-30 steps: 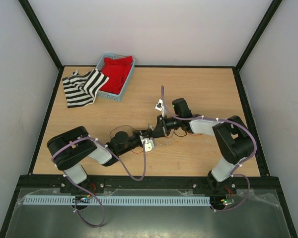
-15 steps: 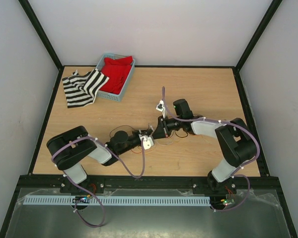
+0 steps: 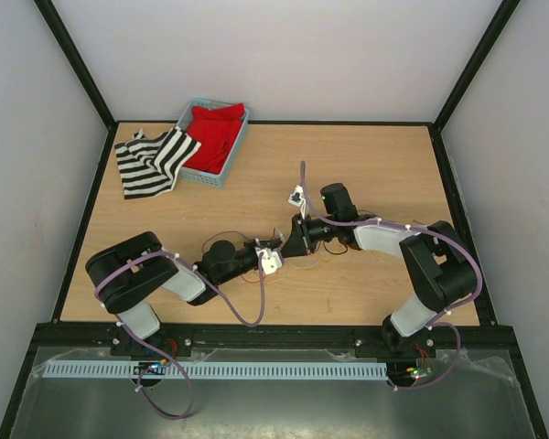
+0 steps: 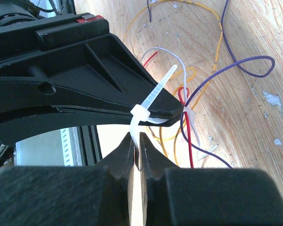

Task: Zip-tie the wires
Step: Tie the cable at the center of the board.

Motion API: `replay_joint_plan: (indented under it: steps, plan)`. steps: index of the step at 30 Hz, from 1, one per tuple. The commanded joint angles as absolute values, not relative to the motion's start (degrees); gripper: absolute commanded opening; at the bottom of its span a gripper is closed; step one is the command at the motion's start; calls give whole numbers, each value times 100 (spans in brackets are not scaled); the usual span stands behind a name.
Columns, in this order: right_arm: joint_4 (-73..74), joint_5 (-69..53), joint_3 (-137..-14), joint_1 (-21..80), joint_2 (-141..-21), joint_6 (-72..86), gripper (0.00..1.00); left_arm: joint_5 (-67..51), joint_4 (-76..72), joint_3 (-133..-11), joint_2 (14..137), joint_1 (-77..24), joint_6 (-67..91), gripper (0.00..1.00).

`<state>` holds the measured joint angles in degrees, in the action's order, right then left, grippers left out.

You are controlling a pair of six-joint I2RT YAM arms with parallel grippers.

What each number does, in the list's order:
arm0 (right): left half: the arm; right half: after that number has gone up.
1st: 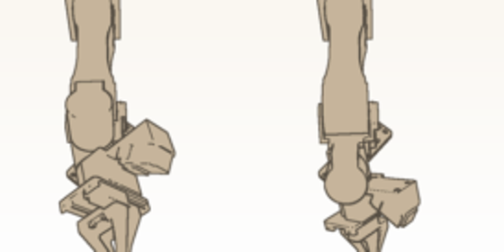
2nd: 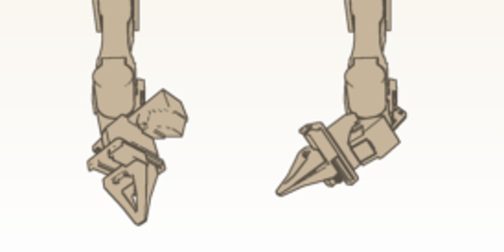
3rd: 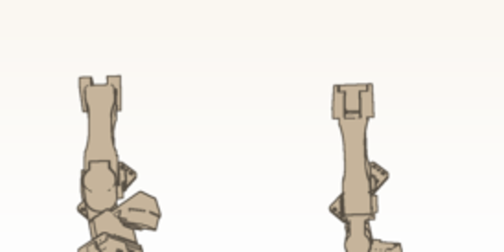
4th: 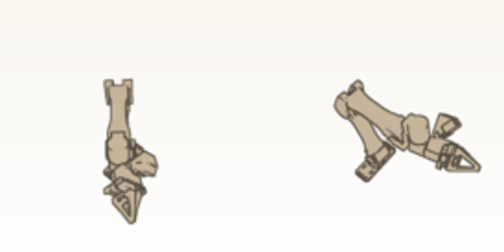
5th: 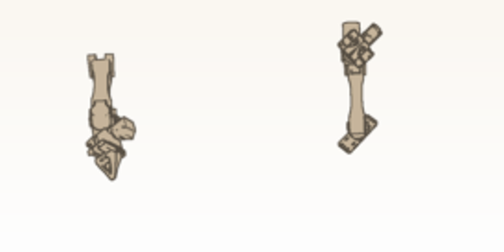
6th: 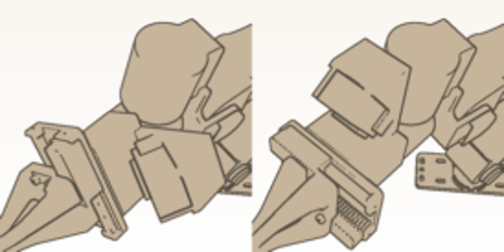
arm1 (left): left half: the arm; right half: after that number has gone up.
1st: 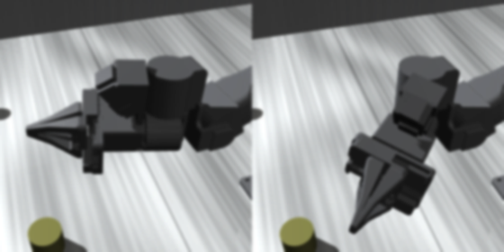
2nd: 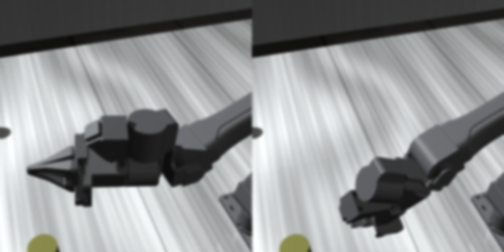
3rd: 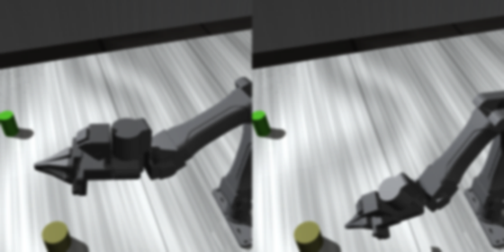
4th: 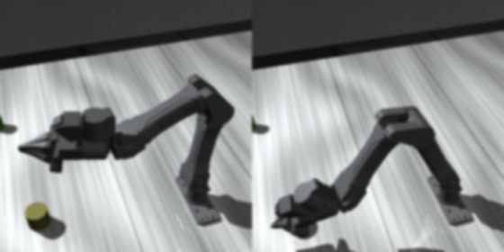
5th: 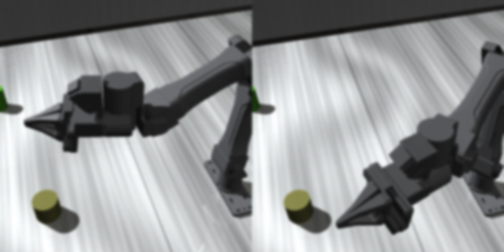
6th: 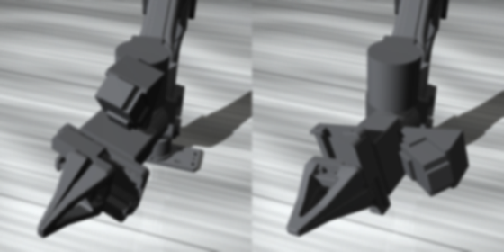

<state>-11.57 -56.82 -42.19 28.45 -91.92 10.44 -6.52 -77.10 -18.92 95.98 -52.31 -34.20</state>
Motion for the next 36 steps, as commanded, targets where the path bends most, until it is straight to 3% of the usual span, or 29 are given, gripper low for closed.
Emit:
replay_joint_plan:
  steps: [1,36]
  plan:
    - [-1055,-5710,-4200,2796,-9063,919,16,-826,-7884,-1979,9490,-5223,-3340,0]
    - [-359,-4934,-4264,2804,-8613,341,41,-937,-7884,-1982,9572,-5153,-3136,0]
